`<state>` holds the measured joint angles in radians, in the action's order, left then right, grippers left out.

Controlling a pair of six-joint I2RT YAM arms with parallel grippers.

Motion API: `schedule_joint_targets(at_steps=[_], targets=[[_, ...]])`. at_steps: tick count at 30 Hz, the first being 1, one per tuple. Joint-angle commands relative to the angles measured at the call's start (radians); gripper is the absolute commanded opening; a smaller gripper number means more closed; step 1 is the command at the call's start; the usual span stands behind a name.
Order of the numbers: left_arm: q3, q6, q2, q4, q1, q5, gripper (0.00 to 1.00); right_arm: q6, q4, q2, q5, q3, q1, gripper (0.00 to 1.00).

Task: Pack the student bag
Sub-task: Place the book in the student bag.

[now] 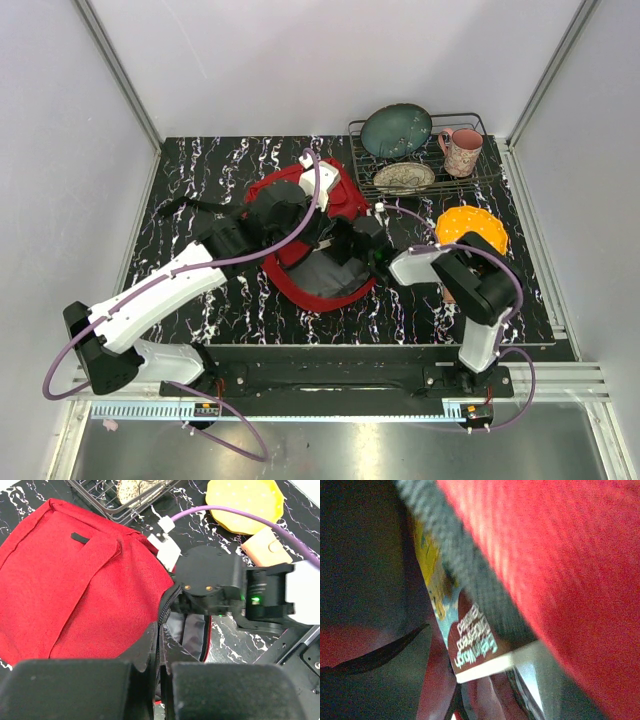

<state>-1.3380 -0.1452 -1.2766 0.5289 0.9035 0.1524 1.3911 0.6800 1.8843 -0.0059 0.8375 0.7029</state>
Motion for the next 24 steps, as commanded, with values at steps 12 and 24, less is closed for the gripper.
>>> schedule_joint_targets(at_steps=[12,24], targets=[[0.002,-0.027,0.023,-0.087,-0.018,0.004,0.0,-0.152,-0.159,-0.367,-0.022,-0.202,0.032,0.79],[0.0,-0.033,0.033,-0.092,-0.021,-0.014,0.0,-0.118,-0.099,-0.208,-0.031,-0.149,0.033,0.34]])
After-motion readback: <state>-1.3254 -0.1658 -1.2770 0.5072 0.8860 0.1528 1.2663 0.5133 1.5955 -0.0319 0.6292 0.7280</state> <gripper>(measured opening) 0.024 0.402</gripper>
